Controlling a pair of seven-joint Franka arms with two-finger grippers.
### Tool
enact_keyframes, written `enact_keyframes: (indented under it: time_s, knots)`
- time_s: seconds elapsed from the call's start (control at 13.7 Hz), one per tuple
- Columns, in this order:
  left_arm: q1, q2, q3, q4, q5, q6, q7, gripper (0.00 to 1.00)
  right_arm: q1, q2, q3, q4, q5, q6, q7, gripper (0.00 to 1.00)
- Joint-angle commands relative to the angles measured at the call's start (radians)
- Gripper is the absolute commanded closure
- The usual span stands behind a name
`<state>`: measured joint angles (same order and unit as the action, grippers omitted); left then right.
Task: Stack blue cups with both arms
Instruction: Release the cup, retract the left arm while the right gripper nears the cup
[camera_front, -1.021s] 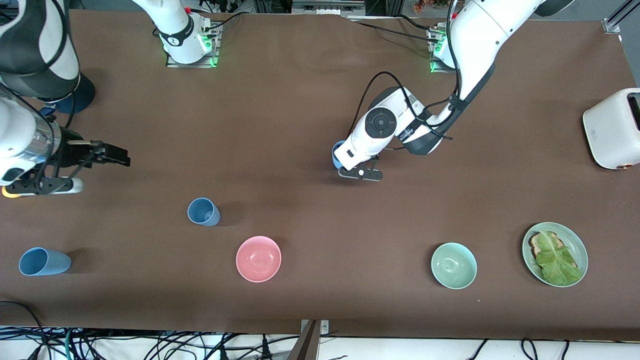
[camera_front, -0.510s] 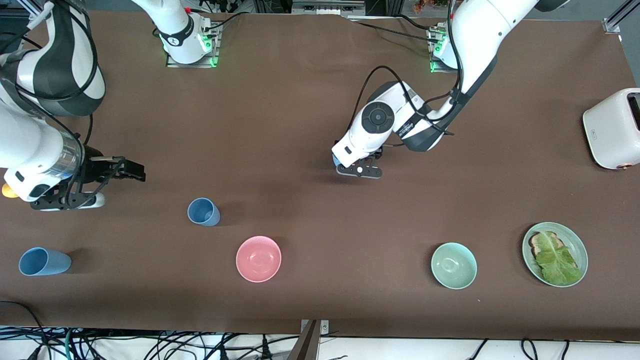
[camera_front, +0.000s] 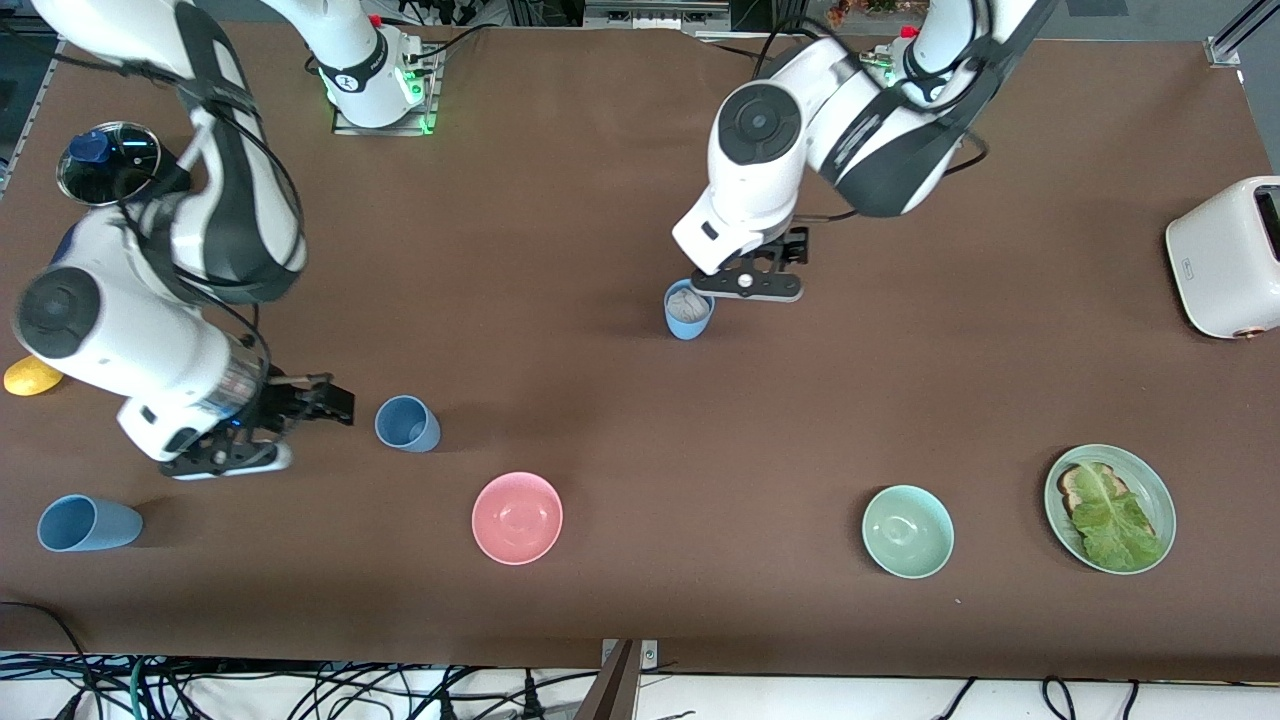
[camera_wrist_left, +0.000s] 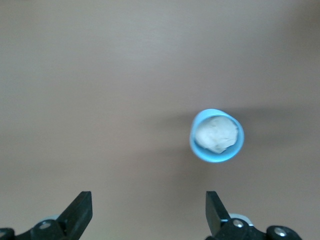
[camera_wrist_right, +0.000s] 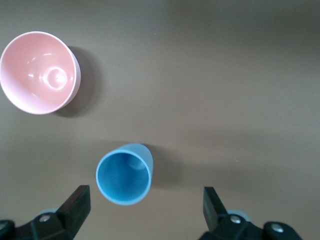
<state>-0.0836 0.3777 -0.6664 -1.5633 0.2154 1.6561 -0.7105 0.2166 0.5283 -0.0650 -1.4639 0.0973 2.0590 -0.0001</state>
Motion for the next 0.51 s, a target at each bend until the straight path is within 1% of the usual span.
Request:
enact_keyframes:
  time_s: [0.0, 0.15, 0.22, 0.36, 0.44]
  knots:
    - [0.069, 0.021, -0.012, 0.139, 0.012, -0.174, 0.110, 0.00, 0.012, 0.050, -0.004, 0.011, 0.012, 0.090, 0.006, 0.00]
    - [0.157, 0.017, -0.015, 0.182, 0.003, -0.248, 0.256, 0.00, 0.012, 0.077, -0.004, 0.011, 0.010, 0.121, -0.004, 0.00]
    - [0.195, -0.002, -0.010, 0.193, -0.026, -0.278, 0.314, 0.00, 0.007, 0.088, -0.004, 0.010, 0.009, 0.134, -0.012, 0.00]
    - [0.286, -0.017, -0.006, 0.196, -0.062, -0.286, 0.437, 0.00, 0.004, 0.134, -0.004, 0.010, 0.010, 0.180, -0.012, 0.00]
    - [0.274, -0.090, 0.043, 0.174, -0.101, -0.273, 0.521, 0.00, 0.006, 0.154, -0.004, 0.004, 0.013, 0.214, -0.011, 0.00]
